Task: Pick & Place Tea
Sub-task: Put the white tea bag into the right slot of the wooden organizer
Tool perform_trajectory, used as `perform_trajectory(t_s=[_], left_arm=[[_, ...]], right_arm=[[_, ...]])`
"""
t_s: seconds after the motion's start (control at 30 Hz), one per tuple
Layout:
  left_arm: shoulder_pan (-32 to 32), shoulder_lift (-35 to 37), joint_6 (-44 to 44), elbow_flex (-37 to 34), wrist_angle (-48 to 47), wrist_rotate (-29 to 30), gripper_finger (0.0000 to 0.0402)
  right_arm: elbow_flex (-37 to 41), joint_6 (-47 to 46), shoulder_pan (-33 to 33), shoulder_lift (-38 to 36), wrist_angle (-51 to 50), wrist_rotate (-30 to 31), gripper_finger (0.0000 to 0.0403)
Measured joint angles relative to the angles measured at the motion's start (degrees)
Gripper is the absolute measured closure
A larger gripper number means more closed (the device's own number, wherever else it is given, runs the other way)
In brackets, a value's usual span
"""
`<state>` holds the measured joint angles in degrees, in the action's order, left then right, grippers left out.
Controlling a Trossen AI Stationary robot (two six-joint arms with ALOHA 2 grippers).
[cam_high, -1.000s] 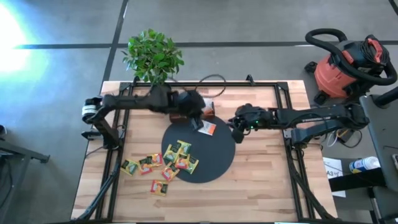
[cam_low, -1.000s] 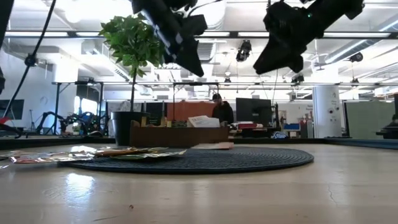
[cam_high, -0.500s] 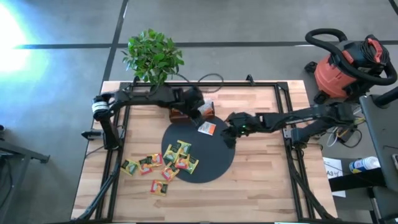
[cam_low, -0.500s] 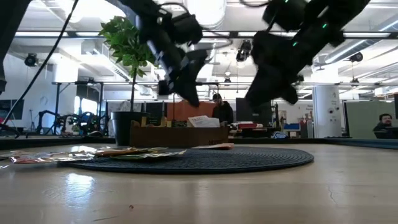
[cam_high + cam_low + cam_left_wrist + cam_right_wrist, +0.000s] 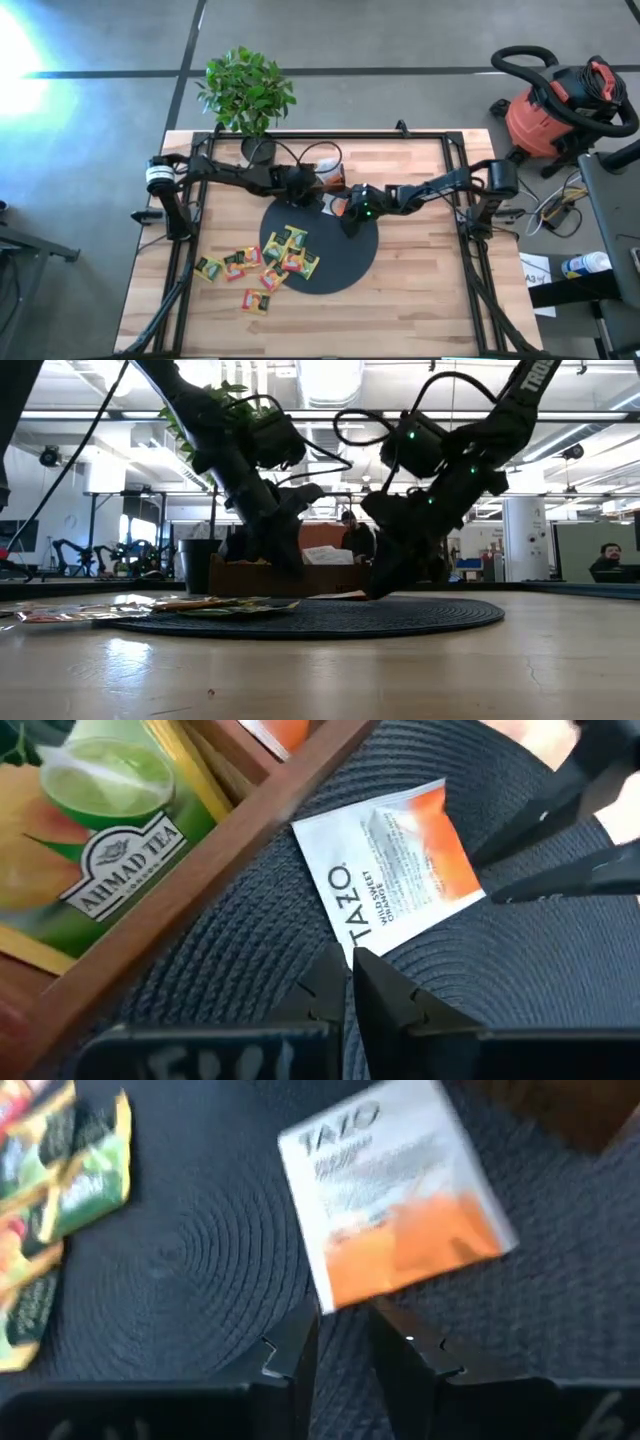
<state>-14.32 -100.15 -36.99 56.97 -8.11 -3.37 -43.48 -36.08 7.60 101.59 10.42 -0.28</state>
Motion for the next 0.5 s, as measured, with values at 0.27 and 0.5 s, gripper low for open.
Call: perform_trajectory(t_s=[0.27,0.5], left_arm=[[-0.45,-0.12,-0.27,-1.91,3.74,4.36,0.0401],[-0.73,-0.12,0.46,-1.92,3.90,4.38,0.0401]], right_arm=[[-0.11,-1.13,-0.03,1.10,1.18,-0.21,0.0330],[-0.04,-2.39,-0.07,-6.86,0.90,2.46,0.0328]])
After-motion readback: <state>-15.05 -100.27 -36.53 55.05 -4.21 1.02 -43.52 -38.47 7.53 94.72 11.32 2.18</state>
